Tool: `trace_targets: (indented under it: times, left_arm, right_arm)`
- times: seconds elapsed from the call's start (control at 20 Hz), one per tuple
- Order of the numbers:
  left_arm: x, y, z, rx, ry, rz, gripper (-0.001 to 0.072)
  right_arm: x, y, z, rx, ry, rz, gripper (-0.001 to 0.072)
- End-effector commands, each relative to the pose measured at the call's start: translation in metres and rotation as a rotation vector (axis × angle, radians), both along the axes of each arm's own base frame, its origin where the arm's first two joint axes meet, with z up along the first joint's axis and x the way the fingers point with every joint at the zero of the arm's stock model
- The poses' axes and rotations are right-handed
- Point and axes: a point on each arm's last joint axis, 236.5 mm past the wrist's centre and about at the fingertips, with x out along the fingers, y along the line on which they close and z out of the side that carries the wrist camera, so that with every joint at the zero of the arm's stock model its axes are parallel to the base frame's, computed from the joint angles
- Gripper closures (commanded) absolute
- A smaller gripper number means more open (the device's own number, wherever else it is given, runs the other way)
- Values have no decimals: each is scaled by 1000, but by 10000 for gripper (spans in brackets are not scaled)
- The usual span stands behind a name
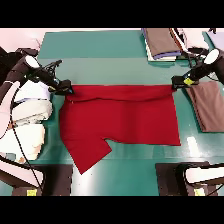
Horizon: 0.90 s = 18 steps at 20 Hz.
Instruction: Fold the shirts.
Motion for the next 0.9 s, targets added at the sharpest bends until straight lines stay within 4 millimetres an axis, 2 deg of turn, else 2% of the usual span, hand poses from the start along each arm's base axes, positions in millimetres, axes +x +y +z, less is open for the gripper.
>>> trace_targets:
  times: [0.0,0.15,0.25,0.4,0.55,0.65,0.75,0.85]
  left_arm:
    - [-18,-1,-5,7,66,-4,210]
    - [-39,17,20,100,29,-32,210]
    - [-72,33,23,169,20,-5,210]
    - [-148,34,5,178,66,11,209]
    - [-222,33,-23,174,156,56,208]
    - [-251,32,-36,170,196,91,209]
    - [-266,29,-47,160,221,102,209]
    - [-272,17,-55,105,241,125,209]
  right_arm:
    - [-6,0,0,15,-6,-41,319]
    - [-25,4,29,15,-8,-22,321]
    - [-51,9,46,13,-34,-15,321]
    - [-89,20,58,8,-79,0,321]
    - [-108,28,63,4,-138,10,322]
    - [-113,35,67,32,-167,6,322]
    - [-115,40,76,52,-193,6,322]
    - [-114,40,82,50,-220,4,323]
